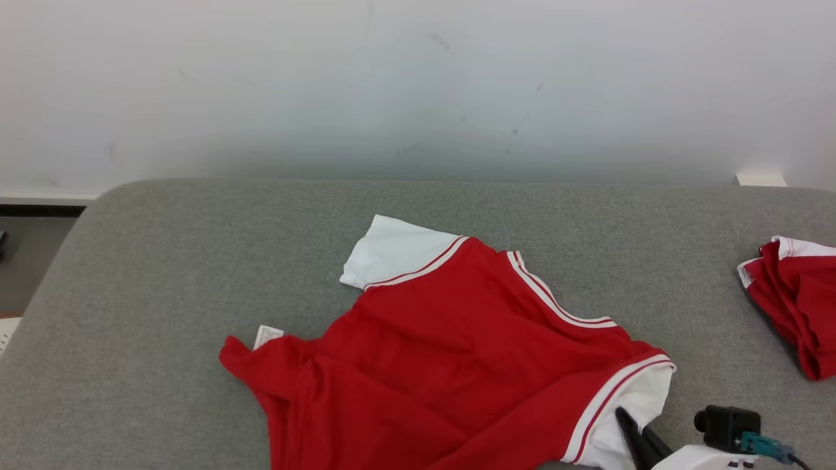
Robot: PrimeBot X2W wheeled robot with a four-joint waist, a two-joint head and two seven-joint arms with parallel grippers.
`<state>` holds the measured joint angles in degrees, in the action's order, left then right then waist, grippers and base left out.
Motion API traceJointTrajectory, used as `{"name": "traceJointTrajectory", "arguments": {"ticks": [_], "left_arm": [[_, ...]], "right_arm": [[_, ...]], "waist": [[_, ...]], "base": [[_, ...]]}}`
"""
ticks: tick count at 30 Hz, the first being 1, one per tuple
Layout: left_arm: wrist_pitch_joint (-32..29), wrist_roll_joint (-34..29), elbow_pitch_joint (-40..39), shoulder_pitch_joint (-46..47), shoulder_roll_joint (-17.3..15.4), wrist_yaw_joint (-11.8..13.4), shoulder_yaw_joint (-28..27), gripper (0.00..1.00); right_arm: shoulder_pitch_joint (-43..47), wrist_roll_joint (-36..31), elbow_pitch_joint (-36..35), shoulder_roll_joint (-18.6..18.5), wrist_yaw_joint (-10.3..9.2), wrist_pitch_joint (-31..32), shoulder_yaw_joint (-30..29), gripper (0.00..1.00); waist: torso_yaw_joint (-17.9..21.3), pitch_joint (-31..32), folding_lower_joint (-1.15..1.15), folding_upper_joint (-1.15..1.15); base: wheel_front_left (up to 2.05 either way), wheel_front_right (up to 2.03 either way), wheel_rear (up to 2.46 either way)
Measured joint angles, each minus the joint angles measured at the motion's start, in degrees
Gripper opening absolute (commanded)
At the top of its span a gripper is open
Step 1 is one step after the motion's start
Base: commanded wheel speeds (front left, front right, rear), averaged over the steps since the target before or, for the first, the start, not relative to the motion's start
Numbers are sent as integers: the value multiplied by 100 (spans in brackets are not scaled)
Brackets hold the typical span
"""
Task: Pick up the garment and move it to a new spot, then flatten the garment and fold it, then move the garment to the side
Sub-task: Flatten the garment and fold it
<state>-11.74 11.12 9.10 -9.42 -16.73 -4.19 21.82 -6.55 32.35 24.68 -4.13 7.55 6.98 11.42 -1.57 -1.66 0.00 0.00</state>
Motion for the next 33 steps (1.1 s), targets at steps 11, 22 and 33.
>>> {"name": "traceJointTrajectory", "arguments": {"ticks": [11,22,33], "left_arm": [[-790,933,-2469,-44,-87,-63,-438,0],[-1745,1936,-3946,263,-450,-141,-781,0],[-2461,2932,-4936,1323,-702,-160,-1230,0]], "right_arm": [[216,1513,-1825,-100,0,547,-968,0],[505,2373,-3474,-32,-1,1482,-1970,0],[243,3161,-5045,60,-3,2330,-3148,0]], "waist": [[-70,305,0,0],[31,520,0,0],[199,645,0,0]], "base": [[0,0,0],[0,0,0],[0,0,0]]}}
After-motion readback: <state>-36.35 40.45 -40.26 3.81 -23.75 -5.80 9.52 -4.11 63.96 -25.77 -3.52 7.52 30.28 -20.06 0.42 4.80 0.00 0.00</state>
